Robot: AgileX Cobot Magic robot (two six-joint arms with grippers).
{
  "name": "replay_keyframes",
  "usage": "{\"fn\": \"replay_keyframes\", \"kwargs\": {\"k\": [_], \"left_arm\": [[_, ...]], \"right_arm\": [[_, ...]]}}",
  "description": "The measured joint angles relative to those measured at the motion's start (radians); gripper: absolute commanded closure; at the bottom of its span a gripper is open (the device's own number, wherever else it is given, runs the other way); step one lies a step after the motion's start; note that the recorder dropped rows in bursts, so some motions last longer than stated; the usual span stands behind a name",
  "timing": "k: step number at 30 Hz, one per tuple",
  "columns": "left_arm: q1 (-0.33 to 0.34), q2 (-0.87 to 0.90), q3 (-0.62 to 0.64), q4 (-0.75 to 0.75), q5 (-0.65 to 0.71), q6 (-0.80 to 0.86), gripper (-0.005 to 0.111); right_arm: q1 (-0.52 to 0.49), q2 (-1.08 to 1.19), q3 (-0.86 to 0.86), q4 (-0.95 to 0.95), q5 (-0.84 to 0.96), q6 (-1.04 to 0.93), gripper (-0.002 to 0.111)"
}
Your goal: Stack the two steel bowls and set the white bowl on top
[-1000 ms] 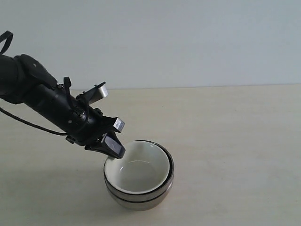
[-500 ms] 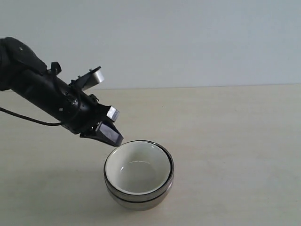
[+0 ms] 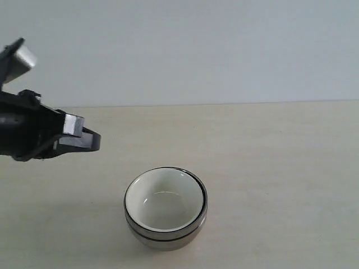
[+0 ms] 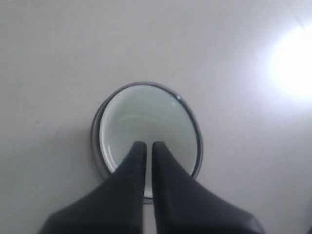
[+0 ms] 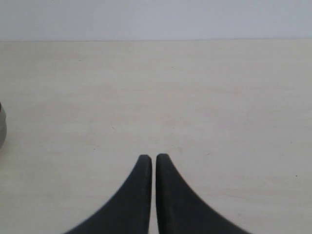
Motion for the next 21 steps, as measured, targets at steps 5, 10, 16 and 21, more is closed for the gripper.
{"fn": "replay_keyframes", "kwargs": {"k": [5,10,16,21], "left_arm": [[0.0,-0.192,0.178,-0.328,-0.142,0.208,0.103],[0.0,-0.348,0.351,-0.527,-0.198,0.429,0.103],[0.0,-0.497,0.529,-0.611,-0.202,0.511,0.103],[0.0,-0.566,0.604,-0.617,-0.171,0.517,0.103]], "right_arm": [[0.0,0.0,0.0,0.0,0.0,0.0,0.108],[0.0,0.0,0.0,0.0,0.0,0.0,0.108],[0.0,0.0,0.0,0.0,0.0,0.0,0.108],[0.0,0.0,0.0,0.0,0.0,0.0,0.108]]}}
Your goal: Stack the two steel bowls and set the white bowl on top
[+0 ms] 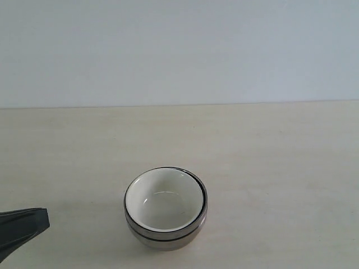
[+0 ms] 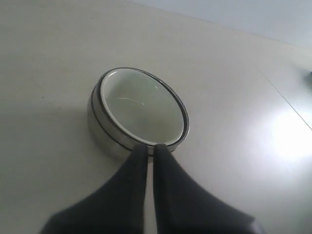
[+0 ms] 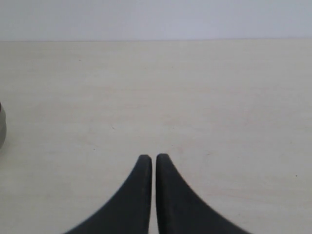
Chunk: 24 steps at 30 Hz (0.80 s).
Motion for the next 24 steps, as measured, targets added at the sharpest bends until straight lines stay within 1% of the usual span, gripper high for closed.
{"fn": "replay_keyframes", "kwargs": {"k": [15,19,21,22,24], "left_arm": [[0.0,-0.02,0.007,0.0,-0.014,0.0,0.103],[0.013,-0.125,0.008,0.0,-0.014,0.0,0.103],[0.019,-0.224,0.008,0.0,-0.014,0.0,0.103],[0.021,-0.308,0.008,0.0,-0.019,0.019,0.103],[0.021,-0.388,0.008,0.0,-0.026,0.049,0.103]], "right_arm": [[0.0,0.0,0.0,0.0,0.0,0.0,0.108],[0.0,0.0,0.0,0.0,0.0,0.0,0.108],[0.0,0.0,0.0,0.0,0.0,0.0,0.108],[0.0,0.0,0.0,0.0,0.0,0.0,0.108],[0.0,0.0,0.0,0.0,0.0,0.0,0.108]]}}
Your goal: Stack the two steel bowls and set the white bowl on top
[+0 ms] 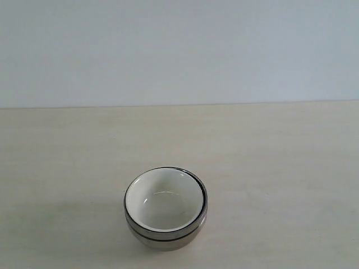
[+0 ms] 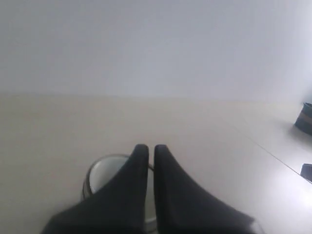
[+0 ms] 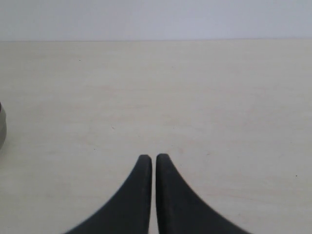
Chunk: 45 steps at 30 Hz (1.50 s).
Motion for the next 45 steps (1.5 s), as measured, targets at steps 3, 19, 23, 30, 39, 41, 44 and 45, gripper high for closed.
{"fn": "replay_keyframes", "kwargs": {"k": [3,19,23,30,39,41,44,45], "left_arm": [[0.0,-0.116,0.0,0.015,-0.011,0.079,0.103],[0.172,-0.299,0.089,0.042,-0.225,0.258,0.103],[0.172,-0.299,0.089,0.042,-0.278,0.23,0.103],[0.172,-0.299,0.122,0.181,-0.283,0.086,0.103],[0.172,-0.299,0.181,1.097,-0.298,-0.923,0.103],[0.172,-0.299,0.181,1.159,-0.294,-0.985,0.103],[0.172,-0.299,0.181,1.232,-0.239,-1.021,0.103],[0.172,-0.299,0.181,1.258,-0.213,-1.027,0.103]], "right_arm": [[0.0,0.0,0.0,0.0,0.0,0.0,0.108],[0.0,0.0,0.0,0.0,0.0,0.0,0.108],[0.0,0.0,0.0,0.0,0.0,0.0,0.108],[0.0,0.0,0.0,0.0,0.0,0.0,0.108],[0.0,0.0,0.0,0.0,0.0,0.0,0.108],[0.0,0.0,0.0,0.0,0.0,0.0,0.108],[0.0,0.0,0.0,0.0,0.0,0.0,0.108],[0.0,0.0,0.0,0.0,0.0,0.0,0.108]]}}
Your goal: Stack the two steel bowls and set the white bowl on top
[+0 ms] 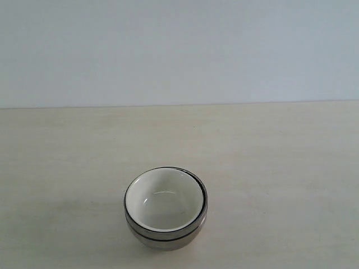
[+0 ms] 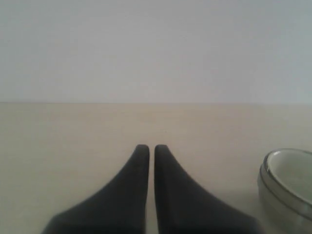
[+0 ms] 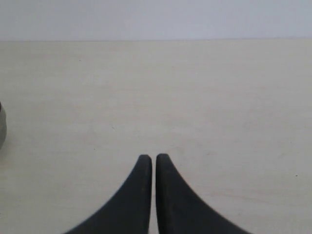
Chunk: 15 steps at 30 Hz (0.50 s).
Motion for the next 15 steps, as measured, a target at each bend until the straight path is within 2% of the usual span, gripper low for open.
{"fn": "replay_keyframes", "kwargs": {"k": [8,15], "left_arm": [[0.001,0.0,0.002,0.064,0.12,-0.007,0.103],[0.001,0.0,0.002,0.064,0.134,-0.017,0.103]], "right_arm": [[0.0,0.0,0.0,0.0,0.0,0.0,0.108],[0.0,0.0,0.0,0.0,0.0,0.0,0.108]]}}
